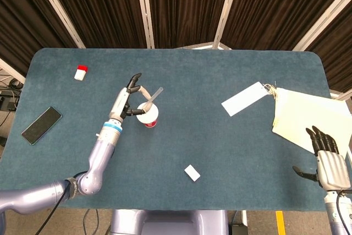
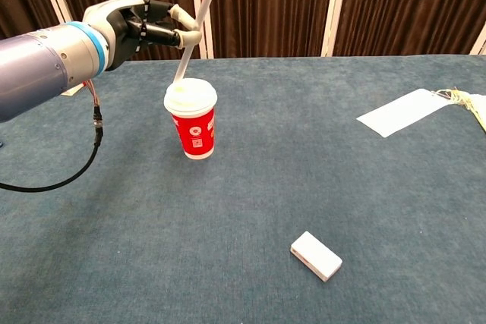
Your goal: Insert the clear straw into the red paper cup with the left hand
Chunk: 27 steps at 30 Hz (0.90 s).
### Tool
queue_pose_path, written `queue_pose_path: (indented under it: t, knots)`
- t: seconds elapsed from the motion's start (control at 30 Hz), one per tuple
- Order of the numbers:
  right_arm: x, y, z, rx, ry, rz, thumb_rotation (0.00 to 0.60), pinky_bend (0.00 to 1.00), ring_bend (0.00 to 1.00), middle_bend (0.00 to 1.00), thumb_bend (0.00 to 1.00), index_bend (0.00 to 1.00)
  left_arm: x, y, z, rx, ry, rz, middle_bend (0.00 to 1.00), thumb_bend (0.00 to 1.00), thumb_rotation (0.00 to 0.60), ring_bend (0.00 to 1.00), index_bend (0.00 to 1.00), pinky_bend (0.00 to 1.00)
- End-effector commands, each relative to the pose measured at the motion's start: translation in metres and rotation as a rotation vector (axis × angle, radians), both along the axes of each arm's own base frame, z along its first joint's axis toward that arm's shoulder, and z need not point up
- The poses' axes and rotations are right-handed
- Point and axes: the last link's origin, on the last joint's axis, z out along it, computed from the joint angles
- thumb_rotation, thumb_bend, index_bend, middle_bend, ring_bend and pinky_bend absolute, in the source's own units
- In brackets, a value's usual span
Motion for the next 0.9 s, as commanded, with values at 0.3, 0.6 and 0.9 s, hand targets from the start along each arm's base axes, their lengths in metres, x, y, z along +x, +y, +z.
queue_pose_path:
  t: [0.3,0.6,0.9]
  knots:
    - [0.0,0.0,0.0,0.0,0.0,-0.002,0.6,0.0,0.0,0.0,0.14,0.01,-0.004,0.001,-0.003,-0.002,0.004,-0.003,0.0,0.36,0.6,0.0,0.58,0.0]
    - [-0.001,0.0,0.0,0.0,0.0,-0.007,0.6,0.0,0.0,0.0,0.14,0.01,-0.009,0.004,-0.005,-0.003,0.006,0.007,0.0,0.36,0.6,0.0,0.58,0.0]
    - [-0.001,0.0,0.0,0.001,0.0,-0.01,0.6,0.0,0.0,0.0,0.14,0.01,-0.016,0.004,-0.009,-0.012,0.0,0.015,0.0,0.36,0.6,0.0,0.58,0.0]
